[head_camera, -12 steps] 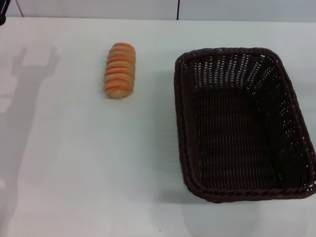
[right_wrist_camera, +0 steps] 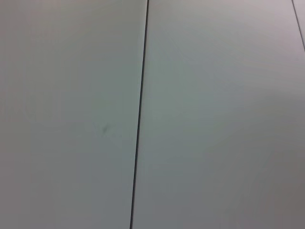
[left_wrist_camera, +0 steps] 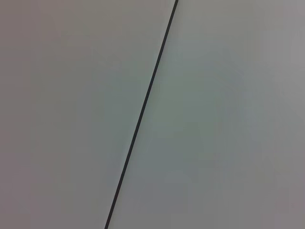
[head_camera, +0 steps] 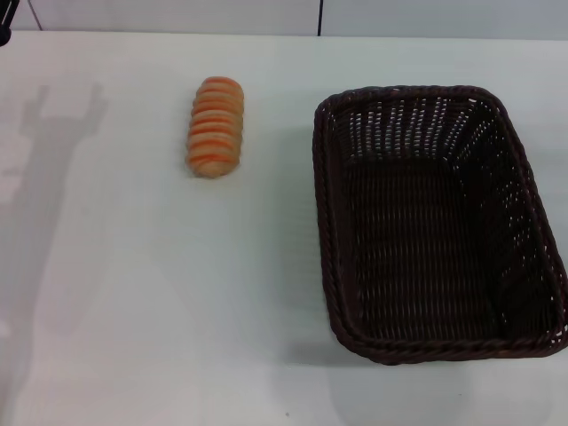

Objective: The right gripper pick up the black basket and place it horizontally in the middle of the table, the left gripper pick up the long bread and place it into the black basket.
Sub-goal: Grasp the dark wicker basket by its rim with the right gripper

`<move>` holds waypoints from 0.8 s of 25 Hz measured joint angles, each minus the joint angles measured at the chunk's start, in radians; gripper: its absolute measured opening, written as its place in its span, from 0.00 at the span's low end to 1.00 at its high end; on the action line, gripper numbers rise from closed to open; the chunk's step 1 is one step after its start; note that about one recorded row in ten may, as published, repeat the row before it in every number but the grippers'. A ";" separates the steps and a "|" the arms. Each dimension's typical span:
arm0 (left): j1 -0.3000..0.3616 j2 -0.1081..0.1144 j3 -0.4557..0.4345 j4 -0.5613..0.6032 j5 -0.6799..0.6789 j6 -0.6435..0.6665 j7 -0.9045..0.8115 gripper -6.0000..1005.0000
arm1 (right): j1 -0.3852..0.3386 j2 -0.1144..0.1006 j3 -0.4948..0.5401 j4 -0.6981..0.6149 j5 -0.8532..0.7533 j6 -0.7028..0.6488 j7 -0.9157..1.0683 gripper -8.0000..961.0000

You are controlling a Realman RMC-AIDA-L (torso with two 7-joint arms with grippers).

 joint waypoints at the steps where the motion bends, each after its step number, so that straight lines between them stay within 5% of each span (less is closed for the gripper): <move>1: 0.000 0.000 0.000 0.000 0.000 0.000 0.000 0.86 | 0.000 0.000 0.000 0.000 0.000 0.000 0.000 0.79; 9: -0.007 0.001 0.001 -0.007 0.000 0.006 0.000 0.86 | 0.007 0.014 -0.003 0.091 -0.003 0.119 0.034 0.79; 13: -0.002 0.009 -0.002 -0.011 0.000 0.023 -0.003 0.86 | -0.022 -0.013 0.008 0.249 -0.008 0.318 0.027 0.79; 20: -0.016 0.011 -0.012 -0.003 0.000 0.007 -0.012 0.86 | -0.015 -0.021 0.034 0.376 -0.018 0.504 0.000 0.79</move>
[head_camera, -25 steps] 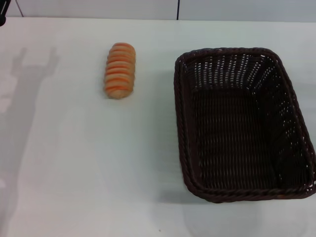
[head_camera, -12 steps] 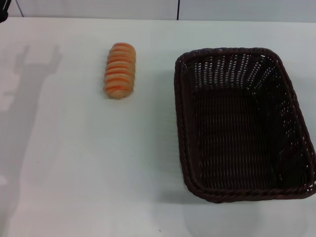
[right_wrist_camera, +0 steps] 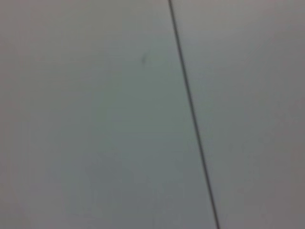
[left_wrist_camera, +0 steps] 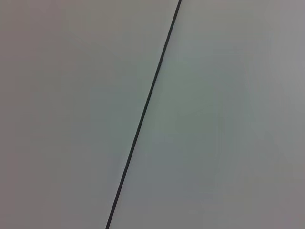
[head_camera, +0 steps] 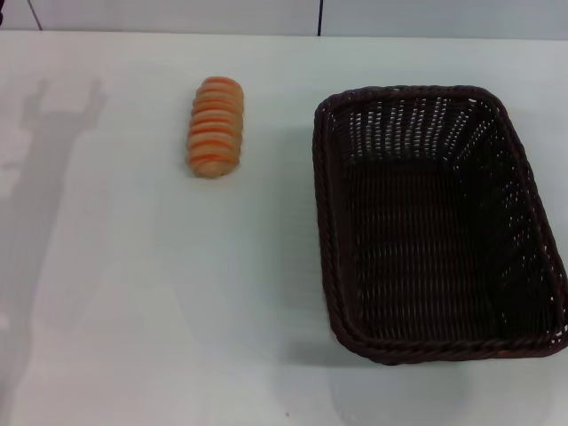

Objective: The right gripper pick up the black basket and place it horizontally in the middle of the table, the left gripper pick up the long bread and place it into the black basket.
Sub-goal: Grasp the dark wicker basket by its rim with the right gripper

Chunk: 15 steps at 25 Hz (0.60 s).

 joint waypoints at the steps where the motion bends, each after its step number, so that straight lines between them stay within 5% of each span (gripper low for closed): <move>1: 0.000 0.000 0.000 0.000 0.000 0.000 0.000 0.86 | 0.000 0.000 0.000 0.000 0.000 0.000 0.000 0.79; 6: -0.010 0.012 -0.002 0.002 0.000 -0.017 0.001 0.86 | -0.054 -0.005 0.093 0.239 -0.014 0.271 -0.125 0.79; 10: -0.003 0.028 -0.009 -0.002 0.000 -0.017 0.001 0.86 | -0.130 0.059 0.226 0.505 -0.017 0.592 -0.341 0.79; 14: 0.002 0.030 -0.025 0.001 0.000 -0.010 0.001 0.86 | -0.171 0.069 0.275 0.648 -0.002 0.803 -0.382 0.79; 15: 0.008 0.030 -0.038 0.003 0.000 -0.009 0.001 0.86 | -0.192 0.066 0.308 0.730 0.004 0.944 -0.365 0.79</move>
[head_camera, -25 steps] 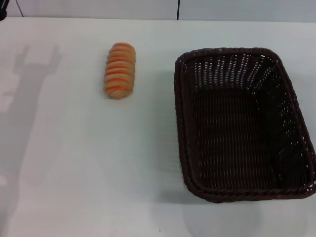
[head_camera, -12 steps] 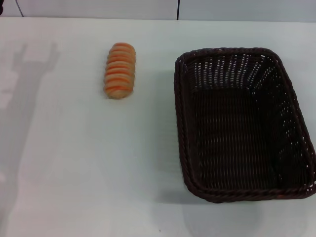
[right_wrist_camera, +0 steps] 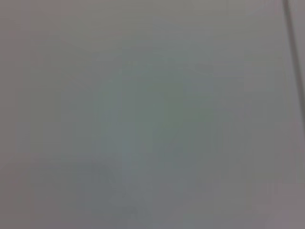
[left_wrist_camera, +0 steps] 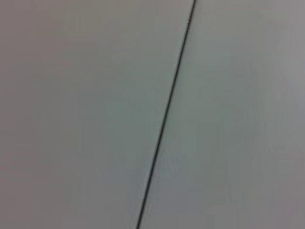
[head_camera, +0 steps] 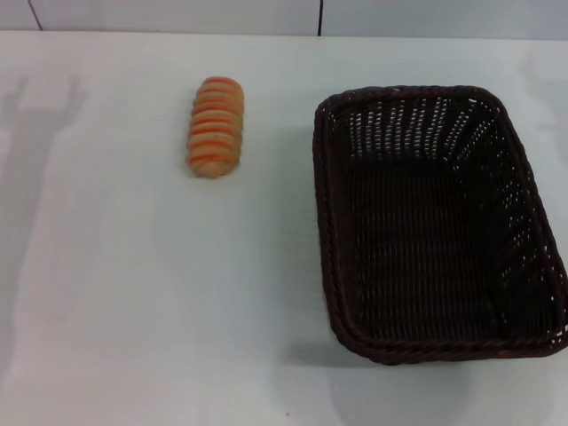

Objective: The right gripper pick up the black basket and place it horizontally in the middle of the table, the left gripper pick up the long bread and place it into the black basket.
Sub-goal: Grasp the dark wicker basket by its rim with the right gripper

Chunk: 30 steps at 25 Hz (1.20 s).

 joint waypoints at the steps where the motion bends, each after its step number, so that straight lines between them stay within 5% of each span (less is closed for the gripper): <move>1: 0.000 0.000 0.000 0.000 0.000 0.000 0.000 0.86 | 0.000 0.000 0.000 0.000 0.000 0.000 0.000 0.79; 8: 0.006 -0.003 -0.016 0.004 0.000 0.001 -0.001 0.86 | -0.016 -0.002 0.121 0.197 -0.037 0.454 0.059 0.79; 15: 0.005 -0.006 -0.018 0.002 0.000 0.001 -0.004 0.86 | 0.052 -0.006 0.258 0.360 -0.116 0.949 0.134 0.79; 30: 0.000 -0.008 -0.028 -0.004 0.000 0.005 -0.011 0.86 | 0.178 -0.009 0.384 0.397 -0.259 1.469 0.266 0.79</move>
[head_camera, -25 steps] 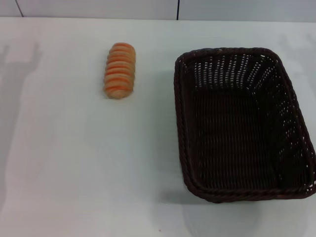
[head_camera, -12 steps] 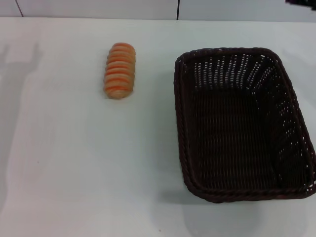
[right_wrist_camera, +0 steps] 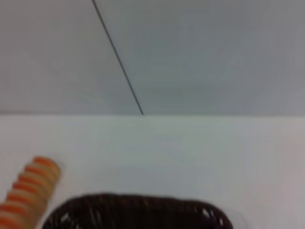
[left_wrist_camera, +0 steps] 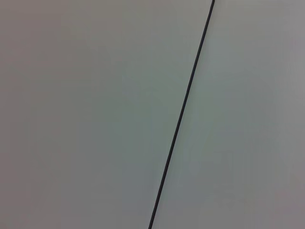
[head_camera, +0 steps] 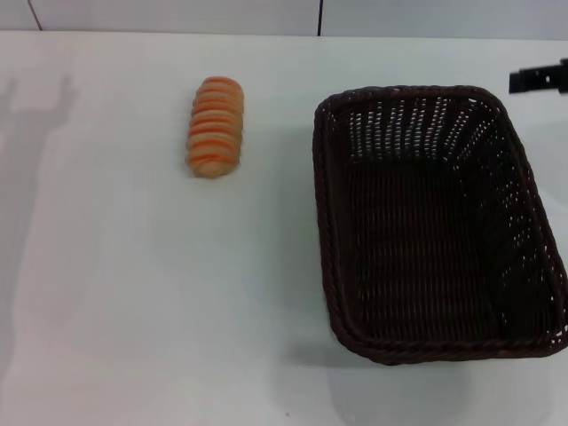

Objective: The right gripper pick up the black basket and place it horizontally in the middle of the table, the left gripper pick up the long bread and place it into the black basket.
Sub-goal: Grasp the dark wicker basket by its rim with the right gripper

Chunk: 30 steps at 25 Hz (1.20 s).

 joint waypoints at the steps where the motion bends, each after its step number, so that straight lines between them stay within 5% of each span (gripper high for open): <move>1: 0.000 0.000 -0.003 0.001 0.000 0.000 0.000 0.86 | 0.000 0.000 0.000 0.000 0.000 0.000 0.000 0.79; 10: 0.000 0.002 -0.011 0.008 0.000 0.003 0.009 0.86 | 0.066 -0.001 0.009 -0.030 -0.024 0.174 0.063 0.79; 30: 0.004 0.001 -0.021 0.008 0.000 0.024 0.008 0.86 | 0.071 0.002 0.002 -0.119 -0.075 0.198 0.057 0.79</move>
